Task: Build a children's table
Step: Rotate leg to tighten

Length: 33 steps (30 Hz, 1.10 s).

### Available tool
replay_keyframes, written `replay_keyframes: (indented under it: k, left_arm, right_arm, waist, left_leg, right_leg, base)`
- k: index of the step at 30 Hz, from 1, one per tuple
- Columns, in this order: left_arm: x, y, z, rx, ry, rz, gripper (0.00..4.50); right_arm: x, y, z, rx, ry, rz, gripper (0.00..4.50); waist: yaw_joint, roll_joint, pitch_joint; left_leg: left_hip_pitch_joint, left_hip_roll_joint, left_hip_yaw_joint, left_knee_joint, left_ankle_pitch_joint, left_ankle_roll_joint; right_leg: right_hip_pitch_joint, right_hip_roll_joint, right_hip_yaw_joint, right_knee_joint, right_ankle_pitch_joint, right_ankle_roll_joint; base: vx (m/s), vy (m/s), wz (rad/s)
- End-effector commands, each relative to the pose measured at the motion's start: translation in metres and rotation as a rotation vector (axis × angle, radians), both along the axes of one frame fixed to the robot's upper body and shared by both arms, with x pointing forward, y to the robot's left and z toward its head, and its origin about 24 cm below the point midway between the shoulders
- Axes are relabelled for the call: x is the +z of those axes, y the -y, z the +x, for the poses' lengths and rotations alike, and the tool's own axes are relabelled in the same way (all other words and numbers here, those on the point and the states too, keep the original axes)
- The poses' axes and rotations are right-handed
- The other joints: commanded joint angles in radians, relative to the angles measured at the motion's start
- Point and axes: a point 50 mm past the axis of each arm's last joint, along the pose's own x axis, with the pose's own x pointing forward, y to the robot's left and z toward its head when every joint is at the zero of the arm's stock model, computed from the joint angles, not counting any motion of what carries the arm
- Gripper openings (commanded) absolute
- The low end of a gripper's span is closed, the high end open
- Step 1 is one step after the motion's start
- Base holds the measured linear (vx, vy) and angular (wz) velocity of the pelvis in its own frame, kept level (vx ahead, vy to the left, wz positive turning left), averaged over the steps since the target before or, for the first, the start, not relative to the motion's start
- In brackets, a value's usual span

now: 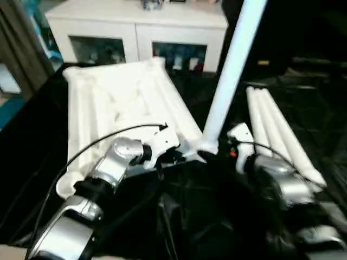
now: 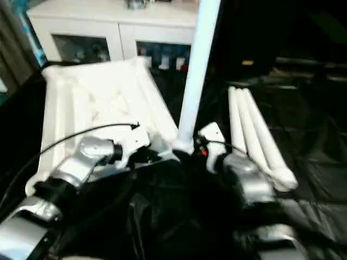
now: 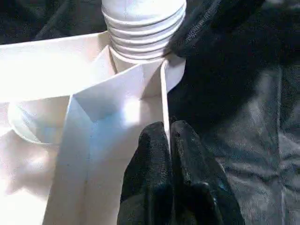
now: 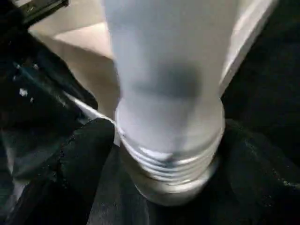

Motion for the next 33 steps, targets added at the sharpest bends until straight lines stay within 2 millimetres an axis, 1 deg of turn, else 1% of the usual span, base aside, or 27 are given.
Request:
replay_keyframes:
  k: [1,3,4,5,6,8,9,10,11,13,15,16,18,20,21,23,25,27,28,29,30,31,32,33]
  left_arm:
    - [-0.009,0.004,-0.009,-0.071,-0.041,0.016,0.00]
    - [-0.008,0.002,-0.012,-0.094,-0.050,0.008,0.00]
    - [-0.008,0.002,-0.013,-0.101,-0.052,0.007,0.00]
    - [-0.008,0.001,-0.014,-0.116,-0.055,0.002,0.00]
    - [-0.007,0.000,-0.015,-0.126,-0.060,-0.001,0.00]
    - [-0.008,0.000,-0.016,-0.129,-0.065,-0.001,0.00]
    - [-0.008,-0.001,-0.016,-0.129,-0.067,0.000,0.00]
    - [-0.008,-0.001,-0.016,-0.128,-0.067,0.002,0.00]
    - [-0.008,-0.002,-0.016,-0.128,-0.068,0.003,0.00]
    - [-0.008,-0.002,-0.017,-0.129,-0.069,0.004,0.00]
    - [-0.009,-0.003,-0.017,-0.125,-0.071,0.010,0.00]
    - [-0.009,-0.004,-0.017,-0.124,-0.071,0.011,0.00]
    - [-0.009,-0.005,-0.017,-0.121,-0.072,0.014,0.00]
    - [-0.009,-0.006,-0.017,-0.119,-0.072,0.018,0.00]
    - [-0.009,-0.006,-0.016,-0.115,-0.071,0.020,0.00]
    - [-0.010,-0.007,-0.016,-0.110,-0.070,0.025,0.00]
    - [-0.010,-0.008,-0.015,-0.104,-0.069,0.030,0.00]
    - [-0.011,-0.008,-0.015,-0.094,-0.068,0.034,0.00]
    - [-0.011,-0.008,-0.014,-0.081,-0.070,0.037,0.00]
    - [-0.012,-0.008,-0.012,-0.051,-0.069,0.042,0.00]
    - [-0.012,-0.008,-0.012,-0.045,-0.067,0.042,0.00]
    - [-0.012,-0.008,-0.011,-0.031,-0.067,0.042,0.00]
    - [-0.013,-0.008,-0.010,-0.017,-0.068,0.041,0.00]
    - [-0.013,-0.007,-0.006,0.028,-0.067,0.037,0.00]
  right_arm:
    - [-0.004,-0.002,-0.005,0.043,-0.034,-0.007,3.83]
    - [-0.001,0.001,-0.008,0.073,-0.032,-0.007,3.83]
    - [0.000,0.002,-0.009,0.086,-0.032,-0.007,3.83]
    - [0.003,0.003,-0.011,0.106,-0.029,-0.003,3.83]
    - [0.004,0.003,-0.012,0.119,-0.026,0.001,3.83]
    - [0.007,0.002,-0.014,0.137,-0.023,0.017,3.83]
    - [0.008,0.001,-0.014,0.146,-0.019,0.024,3.83]
    - [0.008,0.000,-0.014,0.157,-0.016,0.032,3.83]
    - [0.009,-0.001,-0.015,0.163,-0.008,0.040,3.83]
    - [0.010,-0.002,-0.015,0.166,-0.003,0.044,3.83]
    - [0.006,-0.004,-0.014,0.149,-0.016,0.050,3.83]
    - [0.005,-0.004,-0.014,0.148,-0.019,0.050,3.83]
    - [0.004,-0.005,-0.015,0.152,-0.032,0.054,3.57]
    - [0.003,-0.005,-0.016,0.155,-0.044,0.062,3.46]
    - [0.003,-0.005,-0.017,0.157,-0.050,0.066,3.38]
    - [0.001,-0.005,-0.018,0.156,-0.056,0.067,3.14]
    - [0.000,-0.005,-0.018,0.147,-0.059,0.064,3.04]
    - [-0.003,-0.006,-0.017,0.126,-0.066,0.066,2.86]
    - [-0.005,-0.006,-0.017,0.104,-0.067,0.067,2.83]
    - [-0.009,-0.007,-0.015,0.045,-0.069,0.066,2.82]
    - [-0.010,-0.007,-0.014,0.031,-0.070,0.066,2.80]
    - [-0.012,-0.007,-0.013,0.007,-0.070,0.065,2.79]
    - [-0.014,-0.007,-0.013,-0.014,-0.071,0.063,2.79]
    - [-0.018,-0.008,-0.009,-0.076,-0.061,0.047,2.78]
  waist:
    - [0.008,-0.003,-0.068]
    - [0.013,-0.003,-0.072]
    - [0.014,-0.003,-0.073]
    - [0.019,-0.004,-0.074]
    - [0.025,-0.003,-0.068]
    - [0.027,-0.002,-0.065]
    - [0.029,0.000,-0.061]
    - [0.029,0.000,-0.060]
    - [0.028,-0.005,-0.059]
    - [0.027,-0.003,-0.056]
    - [0.026,-0.004,-0.058]
    - [0.026,-0.006,-0.059]
    - [0.027,-0.005,-0.061]
    - [0.028,-0.006,-0.063]
    - [0.028,-0.005,-0.063]
    - [0.029,-0.005,-0.064]
    - [0.029,-0.005,-0.062]
    - [0.028,-0.004,-0.062]
    - [0.028,-0.005,-0.062]
    - [0.026,-0.003,-0.061]
    - [0.024,-0.004,-0.059]
    - [0.022,-0.004,-0.057]
    - [0.020,-0.007,-0.055]
    - [0.018,-0.005,-0.051]
  left_leg:
    - [-0.001,0.056,-0.011,-0.053,-0.063,0.136]
    - [-0.004,0.056,-0.010,-0.047,-0.029,0.155]
    - [-0.005,0.057,-0.010,-0.046,-0.024,0.160]
    - [-0.006,0.059,-0.010,-0.044,-0.017,0.168]
    - [-0.005,0.061,-0.009,-0.047,-0.046,0.165]
    - [-0.004,0.062,-0.008,-0.049,-0.083,0.150]
    - [-0.001,0.065,-0.009,-0.055,-0.137,0.117]
    - [0.000,0.065,-0.009,-0.056,-0.153,0.105]
    - [0.001,0.065,-0.008,-0.058,-0.167,0.096]
    - [0.002,0.063,-0.010,-0.062,-0.197,0.071]
    - [0.001,0.062,-0.011,-0.062,-0.185,0.064]
    - [0.000,0.061,-0.011,-0.061,-0.170,0.064]
    - [-0.003,0.060,-0.012,-0.059,-0.146,0.069]
    - [-0.003,0.059,-0.011,-0.055,-0.124,0.079]
    - [-0.004,0.058,-0.011,-0.055,-0.115,0.085]
    - [-0.004,0.058,-0.010,-0.053,-0.114,0.091]
    - [-0.003,0.058,-0.010,-0.054,-0.133,0.086]
    - [-0.003,0.058,-0.010,-0.056,-0.147,0.077]
    - [-0.003,0.058,-0.011,-0.056,-0.147,0.075]
    - [-0.003,0.058,-0.012,-0.057,-0.150,0.071]
    - [-0.004,0.058,-0.011,-0.058,-0.158,0.068]
    - [-0.003,0.057,-0.013,-0.060,-0.181,0.057]
    - [-0.003,0.056,-0.012,-0.061,-0.193,0.051]
    - [0.000,0.057,-0.012,-0.064,-0.225,0.036]
  right_leg:
    - [0.053,-0.075,0.048,-0.036,0.127,-0.313]
    - [0.054,-0.076,0.045,-0.030,0.168,-0.319]
    - [0.054,-0.076,0.045,-0.029,0.172,-0.320]
    - [0.052,-0.075,0.044,-0.028,0.176,-0.320]
    - [0.048,-0.074,0.042,-0.032,0.118,-0.312]
    - [0.046,-0.076,0.043,-0.038,0.052,-0.304]
    - [0.044,-0.077,0.044,-0.047,-0.040,-0.290]
    - [0.043,-0.077,0.044,-0.050,-0.063,-0.286]
    - [0.042,-0.076,0.045,-0.052,-0.084,-0.281]
    - [0.040,-0.077,0.047,-0.058,-0.147,-0.257]
    - [0.041,-0.078,0.048,-0.057,-0.144,-0.250]
    - [0.042,-0.078,0.048,-0.055,-0.126,-0.251]
    - [0.044,-0.078,0.048,-0.050,-0.091,-0.254]
    - [0.045,-0.077,0.047,-0.045,-0.055,-0.259]
    - [0.045,-0.077,0.047,-0.044,-0.041,-0.263]
    - [0.045,-0.076,0.046,-0.044,-0.036,-0.266]
    - [0.044,-0.077,0.045,-0.046,-0.058,-0.265]
    - [0.044,-0.077,0.046,-0.048,-0.080,-0.260]
    - [0.044,-0.077,0.046,-0.048,-0.081,-0.259]
    - [0.043,-0.077,0.047,-0.048,-0.087,-0.257]
    - [0.042,-0.077,0.047,-0.051,-0.102,-0.254]
    - [0.041,-0.079,0.046,-0.056,-0.147,-0.246]
    - [0.040,-0.078,0.047,-0.059,-0.177,-0.240]
    - [0.035,-0.080,0.048,-0.067,-0.248,-0.226]
  base:
    - [0.056,-0.008,0.02]
    - [0.000,0.000,0.00]
    - [0.000,0.000,0.00]
    - [0.000,0.000,0.00]
    - [0.000,0.000,0.00]
    - [0.000,0.000,0.00]
    - [0.000,0.000,0.00]
    - [0.000,0.000,0.00]
    - [0.000,0.000,0.00]
    - [0.000,0.000,0.00]
    - [0.000,0.000,0.00]
    - [0.000,0.000,0.00]
    - [0.000,0.000,0.00]
    - [0.000,0.000,0.00]
    - [0.000,0.000,0.00]
    - [0.000,0.000,0.00]
    - [0.000,0.000,0.00]
    - [0.000,0.000,0.00]
    - [0.000,0.000,0.00]
    - [0.000,0.000,0.00]
    - [0.000,0.000,0.00]
    - [0.000,0.000,0.00]
    - [0.000,0.000,0.00]
    - [0.000,0.000,0.00]
